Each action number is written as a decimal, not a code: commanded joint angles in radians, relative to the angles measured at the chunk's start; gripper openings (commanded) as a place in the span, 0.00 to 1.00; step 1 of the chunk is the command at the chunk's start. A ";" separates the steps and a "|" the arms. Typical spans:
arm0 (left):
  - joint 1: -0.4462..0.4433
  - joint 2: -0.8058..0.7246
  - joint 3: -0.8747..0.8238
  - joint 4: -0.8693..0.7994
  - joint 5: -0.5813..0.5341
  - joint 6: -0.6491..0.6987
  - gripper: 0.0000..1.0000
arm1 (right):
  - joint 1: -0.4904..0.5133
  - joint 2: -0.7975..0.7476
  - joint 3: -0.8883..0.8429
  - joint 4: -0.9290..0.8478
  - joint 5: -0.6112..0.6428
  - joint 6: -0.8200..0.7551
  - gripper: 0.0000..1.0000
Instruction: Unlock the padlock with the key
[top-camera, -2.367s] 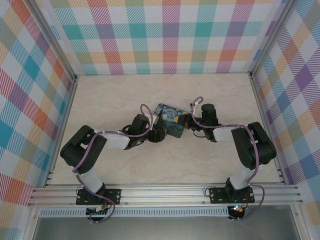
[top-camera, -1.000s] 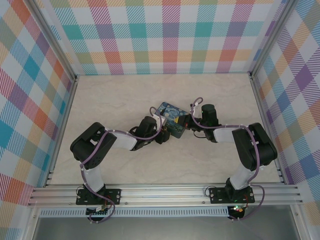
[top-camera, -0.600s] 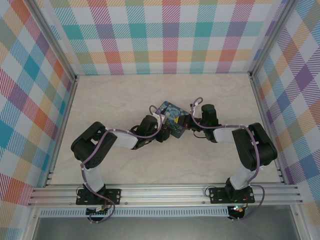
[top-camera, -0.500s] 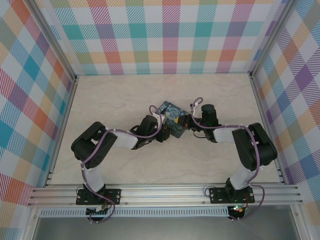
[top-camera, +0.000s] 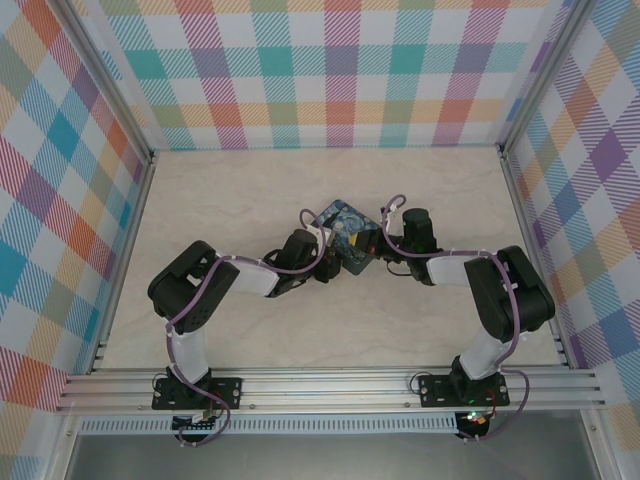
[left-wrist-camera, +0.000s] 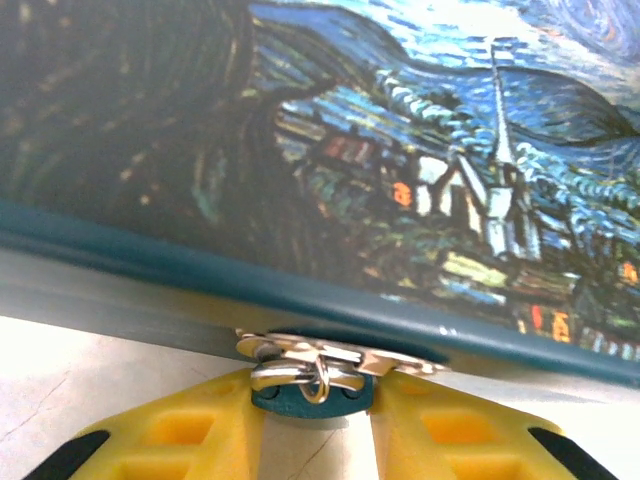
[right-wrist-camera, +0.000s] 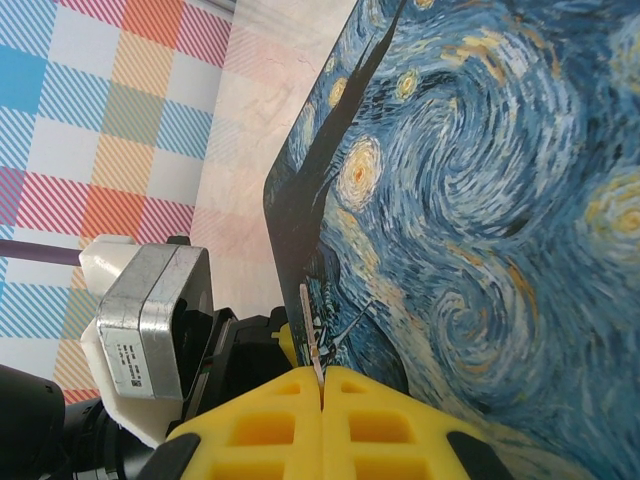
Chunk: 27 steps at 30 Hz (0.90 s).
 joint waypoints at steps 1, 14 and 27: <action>-0.013 0.011 0.023 0.019 -0.002 -0.013 0.31 | 0.015 -0.003 -0.029 -0.058 -0.005 -0.006 0.00; -0.012 -0.041 0.013 0.009 -0.008 -0.060 0.25 | 0.014 -0.114 -0.003 -0.116 0.018 -0.046 0.00; -0.024 -0.130 0.026 -0.049 0.051 -0.292 0.25 | 0.047 -0.555 -0.175 -0.466 0.236 -0.287 0.00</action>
